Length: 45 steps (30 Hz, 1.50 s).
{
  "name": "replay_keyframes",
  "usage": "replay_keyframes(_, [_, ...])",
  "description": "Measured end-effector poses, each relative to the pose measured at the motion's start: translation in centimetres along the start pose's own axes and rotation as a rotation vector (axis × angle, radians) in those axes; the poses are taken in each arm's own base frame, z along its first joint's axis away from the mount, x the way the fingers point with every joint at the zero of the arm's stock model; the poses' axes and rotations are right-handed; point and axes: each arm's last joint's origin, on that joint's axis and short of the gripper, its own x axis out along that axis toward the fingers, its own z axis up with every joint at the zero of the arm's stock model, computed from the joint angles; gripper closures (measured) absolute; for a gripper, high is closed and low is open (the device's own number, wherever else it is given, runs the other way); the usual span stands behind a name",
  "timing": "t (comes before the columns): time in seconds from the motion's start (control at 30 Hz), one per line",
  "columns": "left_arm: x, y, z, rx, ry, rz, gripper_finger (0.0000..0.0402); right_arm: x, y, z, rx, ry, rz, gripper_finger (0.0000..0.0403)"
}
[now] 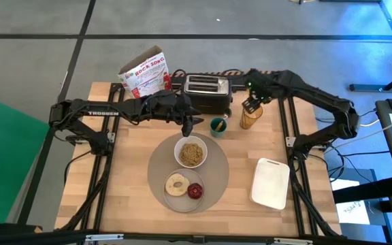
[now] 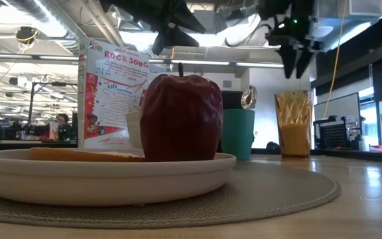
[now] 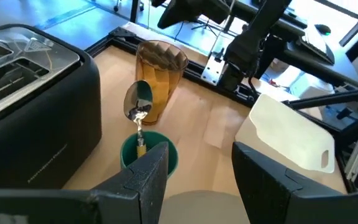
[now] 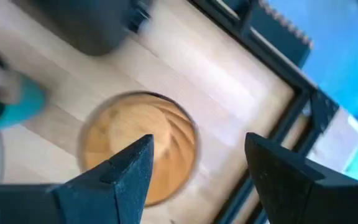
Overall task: Arrange a breakfast setting
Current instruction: Put the orange cup of milk to the left of the white bowl
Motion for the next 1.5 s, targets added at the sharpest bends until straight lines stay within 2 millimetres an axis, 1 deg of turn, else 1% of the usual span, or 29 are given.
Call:
replay_keyframes(0.1, [0.1,-0.3,0.4,-0.027,-0.046,-0.004,0.0229,-0.5,-1.3,-0.4,0.037,0.013,0.010,0.0162])
replay_keyframes(0.17, [0.7,-0.8,1.2,-0.030,-0.078,-0.008,0.0229,-1.6,-2.0,-1.0,0.057,-0.018,0.029,0.0162])
replay_keyframes(0.23, [1.5,-1.2,1.9,0.005,-0.071,-0.006,0.0229,-2.4,-2.6,-1.5,0.095,-0.043,0.039,0.0162])
replay_keyframes(0.37, [2.5,-1.8,4.2,0.040,-0.089,0.037,0.0229,-2.4,-3.6,-1.5,0.152,-0.039,0.061,0.0162])
replay_keyframes(0.43, [2.7,-1.8,5.1,0.039,-0.098,0.071,0.0229,-1.7,-3.8,-1.4,0.165,-0.028,0.070,0.0162])
replay_keyframes(0.57, [2.8,-1.9,5.7,0.041,-0.083,0.096,0.0229,0.5,-3.4,-1.9,0.161,0.028,0.104,0.0162])
replay_keyframes(0.73, [2.4,-1.9,5.7,0.057,-0.053,0.109,0.0229,3.6,-2.6,-3.0,0.147,0.094,0.133,0.0163])
replay_keyframes(0.8, [2.3,-1.9,5.7,0.057,-0.050,0.115,0.0229,5.0,-2.4,-3.3,0.147,0.099,0.135,0.0170])
replay_keyframes(0.9, [2.2,-2.0,5.5,0.056,-0.033,0.117,0.0229,6.5,-2.1,-4.0,0.146,0.114,0.131,0.0198])
replay_keyframes(0.97, [2.2,-2.2,5.3,0.063,-0.020,0.114,0.0229,7.2,-2.0,-4.2,0.146,0.115,0.132,0.0229])
replay_keyframes(1.03, [2.3,-2.5,5.2,0.069,-0.020,0.106,0.0229,7.6,-1.9,-4.4,0.144,0.123,0.137,0.0268])
replay_keyframes(1.17, [2.3,-2.5,5.1,0.071,-0.015,0.102,0.0229,7.7,-1.9,-4.4,0.141,0.112,0.139,0.0361])
replay_keyframes(1.2, [2.3,-2.5,5.1,0.072,-0.013,0.094,0.0229,7.6,-1.9,-4.3,0.131,0.112,0.146,0.0380])
replay_keyframes(1.23, [2.3,-2.6,5.1,0.072,-0.011,0.085,0.0229,7.3,-1.9,-4.2,0.117,0.110,0.159,0.0391])
replay_keyframes(1.33, [2.4,-2.7,5.1,0.129,0.007,0.032,0.0229,5.6,-2.3,-4.1,0.090,0.134,0.153,0.0387])
replay_keyframes(1.43, [2.4,-2.9,5.1,0.179,0.016,-0.026,0.0220,2.1,-3.1,-3.6,0.088,0.110,0.159,0.0396])
replay_keyframes(1.5, [2.3,-3.1,5.2,0.208,0.009,-0.072,0.0205,-0.7,-3.3,-3.5,0.070,0.075,0.215,0.0398])
